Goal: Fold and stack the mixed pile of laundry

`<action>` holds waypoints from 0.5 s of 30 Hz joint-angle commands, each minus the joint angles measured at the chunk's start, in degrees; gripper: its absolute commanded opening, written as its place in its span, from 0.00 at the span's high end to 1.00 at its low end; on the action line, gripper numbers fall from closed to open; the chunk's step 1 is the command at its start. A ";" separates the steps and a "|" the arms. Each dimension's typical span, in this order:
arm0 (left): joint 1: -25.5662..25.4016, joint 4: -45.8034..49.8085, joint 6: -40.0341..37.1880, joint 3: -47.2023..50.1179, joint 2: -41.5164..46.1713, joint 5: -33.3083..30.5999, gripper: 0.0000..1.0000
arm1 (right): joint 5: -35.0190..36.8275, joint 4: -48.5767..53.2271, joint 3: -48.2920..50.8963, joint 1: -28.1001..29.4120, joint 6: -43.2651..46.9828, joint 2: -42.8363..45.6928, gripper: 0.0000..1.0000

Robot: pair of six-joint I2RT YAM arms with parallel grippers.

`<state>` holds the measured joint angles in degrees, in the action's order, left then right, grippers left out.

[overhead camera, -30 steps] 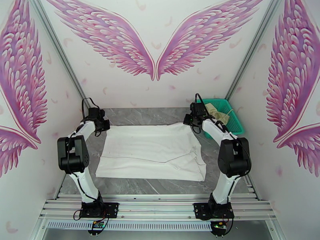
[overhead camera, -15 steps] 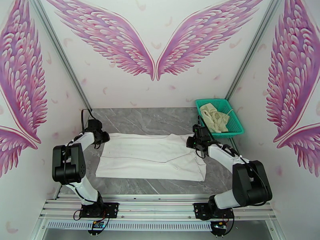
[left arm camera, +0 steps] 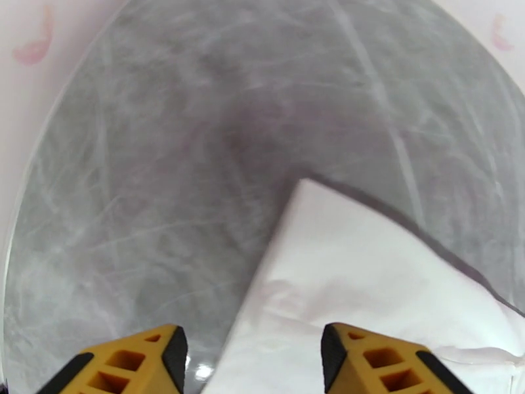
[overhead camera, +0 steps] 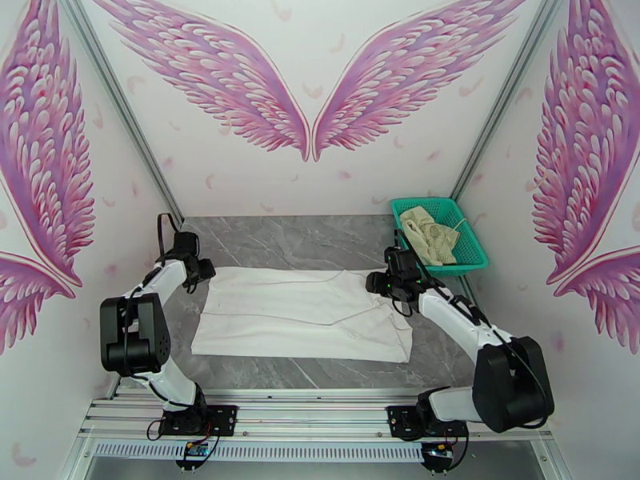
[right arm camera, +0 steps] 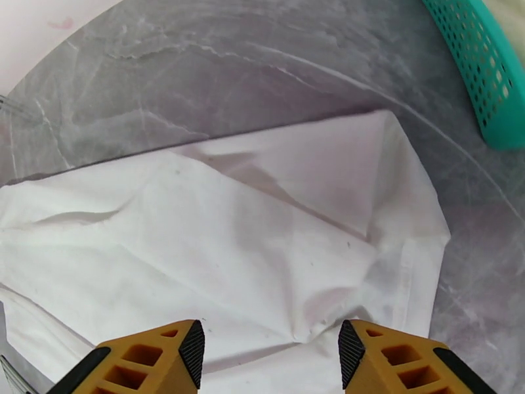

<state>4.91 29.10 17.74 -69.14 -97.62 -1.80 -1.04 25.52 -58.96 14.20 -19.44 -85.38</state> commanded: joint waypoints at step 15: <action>-8.32 -2.04 -1.98 -4.34 -10.90 8.47 0.46 | 9.54 23.38 -41.66 8.13 -20.11 -39.72 0.44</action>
<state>-2.96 27.18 16.27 -72.42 -107.81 6.17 5.61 44.45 -96.82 22.04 -34.04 -122.45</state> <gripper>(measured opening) 0.536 0.558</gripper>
